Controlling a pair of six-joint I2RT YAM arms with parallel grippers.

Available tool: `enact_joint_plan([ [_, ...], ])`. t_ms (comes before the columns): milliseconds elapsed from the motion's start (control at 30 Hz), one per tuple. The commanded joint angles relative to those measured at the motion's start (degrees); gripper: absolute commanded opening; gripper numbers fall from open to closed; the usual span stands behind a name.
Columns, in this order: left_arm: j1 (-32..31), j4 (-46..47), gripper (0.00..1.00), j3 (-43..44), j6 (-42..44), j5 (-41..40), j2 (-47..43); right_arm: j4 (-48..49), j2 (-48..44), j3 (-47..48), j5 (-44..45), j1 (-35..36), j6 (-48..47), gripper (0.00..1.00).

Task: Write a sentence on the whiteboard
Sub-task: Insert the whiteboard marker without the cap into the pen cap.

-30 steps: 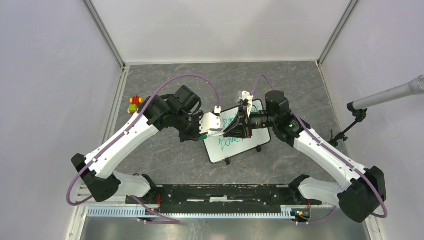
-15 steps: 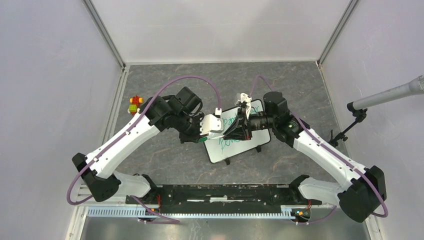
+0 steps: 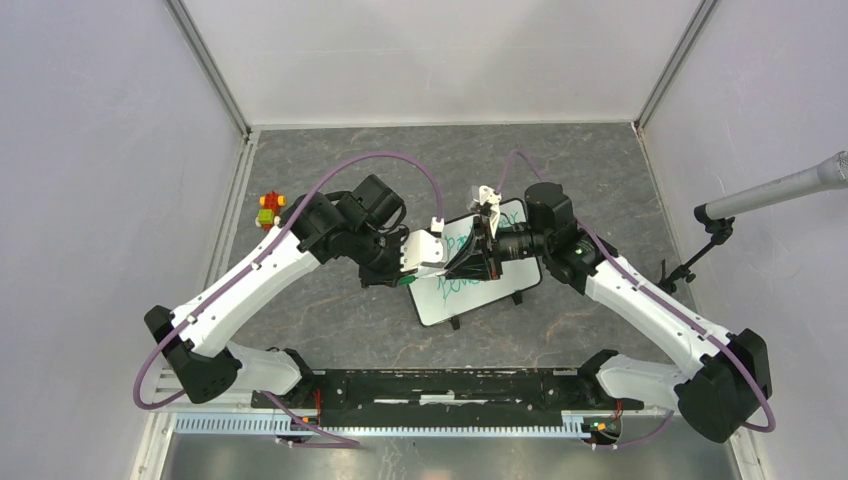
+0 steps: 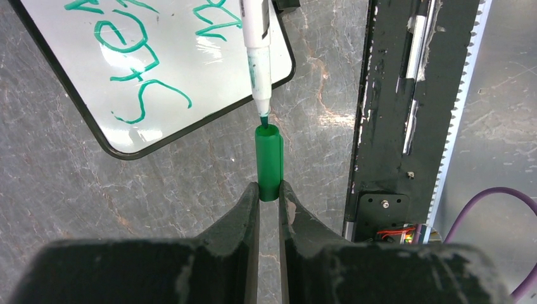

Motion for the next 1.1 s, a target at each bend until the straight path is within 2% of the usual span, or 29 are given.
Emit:
enact_joint_plan([
  [0, -0.70, -0.25, 0.02, 1.37, 1.36, 1.05, 0.24, 2.52, 0.34, 2.83, -0.82, 0.44, 0.55, 0.00],
  [800, -2.86, 4.02, 0.03, 7.66, -4.22, 1.28, 5.16, 5.86, 3.39, 0.46, 0.62, 3.31, 1.95, 0.00],
  [1067, -4.81, 7.38, 0.10, 11.08, -6.66, 0.99, 6.32, 6.26, 4.47, -0.07, 0.27, 3.65, 1.45, 0.00],
])
